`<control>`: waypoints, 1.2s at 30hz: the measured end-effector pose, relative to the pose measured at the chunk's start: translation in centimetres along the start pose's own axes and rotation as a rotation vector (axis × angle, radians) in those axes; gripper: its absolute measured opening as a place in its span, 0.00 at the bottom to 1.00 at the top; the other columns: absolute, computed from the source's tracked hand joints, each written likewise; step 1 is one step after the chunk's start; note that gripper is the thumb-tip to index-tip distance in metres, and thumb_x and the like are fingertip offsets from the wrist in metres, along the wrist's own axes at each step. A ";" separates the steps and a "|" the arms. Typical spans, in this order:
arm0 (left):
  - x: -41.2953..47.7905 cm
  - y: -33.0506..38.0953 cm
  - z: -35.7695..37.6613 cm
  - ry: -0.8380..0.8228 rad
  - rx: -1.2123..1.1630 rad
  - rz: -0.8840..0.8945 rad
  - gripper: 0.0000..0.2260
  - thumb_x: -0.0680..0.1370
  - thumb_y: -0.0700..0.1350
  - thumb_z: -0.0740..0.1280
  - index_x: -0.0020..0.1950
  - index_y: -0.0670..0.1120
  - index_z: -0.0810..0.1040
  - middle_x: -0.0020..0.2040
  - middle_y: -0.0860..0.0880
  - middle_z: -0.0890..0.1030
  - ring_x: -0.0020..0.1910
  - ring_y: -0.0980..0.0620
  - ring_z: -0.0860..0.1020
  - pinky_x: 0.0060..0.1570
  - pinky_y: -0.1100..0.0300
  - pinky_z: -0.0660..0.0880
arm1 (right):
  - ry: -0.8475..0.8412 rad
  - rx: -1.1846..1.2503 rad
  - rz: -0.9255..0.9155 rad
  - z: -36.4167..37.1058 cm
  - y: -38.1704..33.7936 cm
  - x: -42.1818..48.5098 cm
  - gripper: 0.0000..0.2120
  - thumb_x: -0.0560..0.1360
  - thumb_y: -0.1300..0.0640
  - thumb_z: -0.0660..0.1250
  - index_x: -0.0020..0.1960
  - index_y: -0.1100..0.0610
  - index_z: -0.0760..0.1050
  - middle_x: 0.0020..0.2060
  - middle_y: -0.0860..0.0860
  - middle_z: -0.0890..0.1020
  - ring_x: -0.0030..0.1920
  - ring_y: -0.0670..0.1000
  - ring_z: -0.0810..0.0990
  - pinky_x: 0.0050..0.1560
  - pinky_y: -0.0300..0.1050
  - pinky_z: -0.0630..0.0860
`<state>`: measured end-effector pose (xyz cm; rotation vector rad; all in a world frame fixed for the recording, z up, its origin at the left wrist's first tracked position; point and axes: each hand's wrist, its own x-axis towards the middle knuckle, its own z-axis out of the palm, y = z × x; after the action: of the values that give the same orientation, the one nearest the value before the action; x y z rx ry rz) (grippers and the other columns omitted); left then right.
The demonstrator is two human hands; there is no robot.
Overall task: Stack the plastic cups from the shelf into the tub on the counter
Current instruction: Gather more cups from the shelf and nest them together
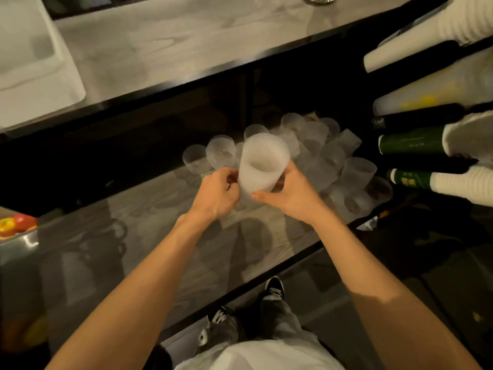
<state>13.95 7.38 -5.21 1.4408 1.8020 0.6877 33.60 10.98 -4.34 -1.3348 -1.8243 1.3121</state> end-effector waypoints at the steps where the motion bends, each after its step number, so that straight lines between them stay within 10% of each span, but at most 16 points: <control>1: -0.1 -0.3 -0.5 0.012 0.013 -0.009 0.16 0.77 0.38 0.64 0.64 0.46 0.80 0.53 0.49 0.85 0.49 0.51 0.85 0.52 0.53 0.82 | -0.007 -0.021 -0.019 0.8 -0.5 0.6 0.37 0.68 0.55 0.82 0.70 0.41 0.67 0.65 0.43 0.77 0.67 0.44 0.76 0.65 0.51 0.79; 17: -0.9 -3.2 -0.4 -0.036 -0.029 -0.114 0.22 0.77 0.41 0.71 0.71 0.47 0.75 0.61 0.49 0.82 0.58 0.51 0.78 0.55 0.59 0.73 | -0.012 -0.150 -0.033 4.9 0.8 1.3 0.42 0.67 0.52 0.82 0.75 0.46 0.65 0.67 0.46 0.74 0.67 0.47 0.73 0.64 0.49 0.77; 28: -1.5 -4.2 0.2 -0.118 0.085 -0.121 0.09 0.75 0.40 0.70 0.52 0.50 0.77 0.42 0.61 0.77 0.40 0.62 0.76 0.34 0.76 0.68 | -0.077 -0.235 -0.007 5.0 1.4 0.0 0.40 0.65 0.47 0.80 0.72 0.43 0.65 0.64 0.45 0.74 0.62 0.47 0.76 0.60 0.55 0.79; 36: -1.2 -4.6 1.1 -0.244 0.170 -0.193 0.18 0.78 0.39 0.67 0.68 0.47 0.76 0.59 0.49 0.80 0.56 0.49 0.78 0.51 0.62 0.70 | -0.125 -0.219 0.097 5.4 3.5 -1.1 0.40 0.66 0.52 0.80 0.73 0.48 0.65 0.61 0.46 0.78 0.61 0.48 0.78 0.59 0.50 0.79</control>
<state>12.26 5.11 -9.14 1.3695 1.8085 0.2539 30.95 7.98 -9.48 -1.5008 -2.0605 1.3001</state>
